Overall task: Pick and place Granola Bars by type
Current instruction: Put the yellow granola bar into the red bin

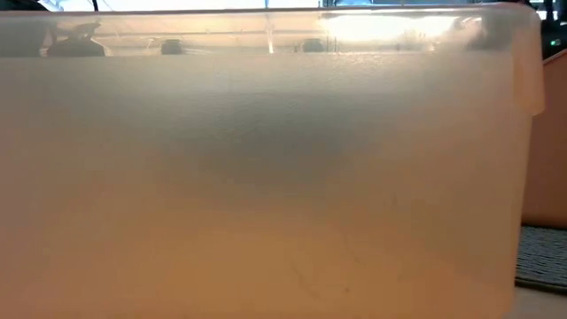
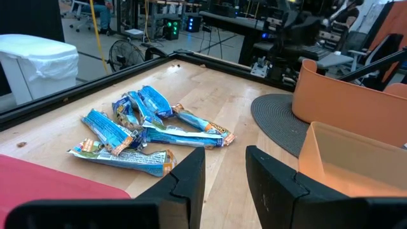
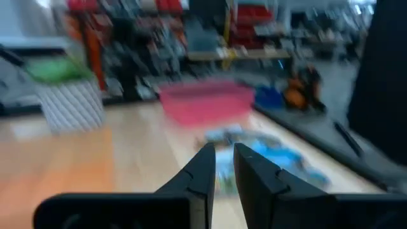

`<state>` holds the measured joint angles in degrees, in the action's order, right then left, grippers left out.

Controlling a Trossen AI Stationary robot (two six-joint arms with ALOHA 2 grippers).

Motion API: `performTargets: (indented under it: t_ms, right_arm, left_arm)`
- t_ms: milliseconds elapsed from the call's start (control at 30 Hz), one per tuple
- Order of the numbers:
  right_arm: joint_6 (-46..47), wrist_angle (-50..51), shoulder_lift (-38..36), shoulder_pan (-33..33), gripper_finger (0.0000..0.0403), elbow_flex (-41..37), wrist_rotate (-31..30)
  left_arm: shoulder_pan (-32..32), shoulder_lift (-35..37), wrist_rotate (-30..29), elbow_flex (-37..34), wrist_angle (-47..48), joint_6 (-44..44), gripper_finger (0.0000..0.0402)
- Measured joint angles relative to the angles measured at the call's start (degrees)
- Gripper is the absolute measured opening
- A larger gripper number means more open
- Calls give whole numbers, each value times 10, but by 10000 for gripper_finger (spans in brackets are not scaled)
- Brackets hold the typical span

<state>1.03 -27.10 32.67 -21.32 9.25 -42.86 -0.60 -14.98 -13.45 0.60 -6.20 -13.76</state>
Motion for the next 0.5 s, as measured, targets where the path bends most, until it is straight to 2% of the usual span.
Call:
performTargets:
  t_ms: [100,367,500]
  right_arm:
    - [-28,-47,-26,60,41,-23,73]
    - [-12,-36,-58,222,25,-25,265]
    - [-11,-34,-66,302,20,-25,317]
  left_arm:
    - [0,0,0,0,0,0,118]
    - [0,0,0,0,0,0,118]
    - [0,0,0,0,0,0,118]
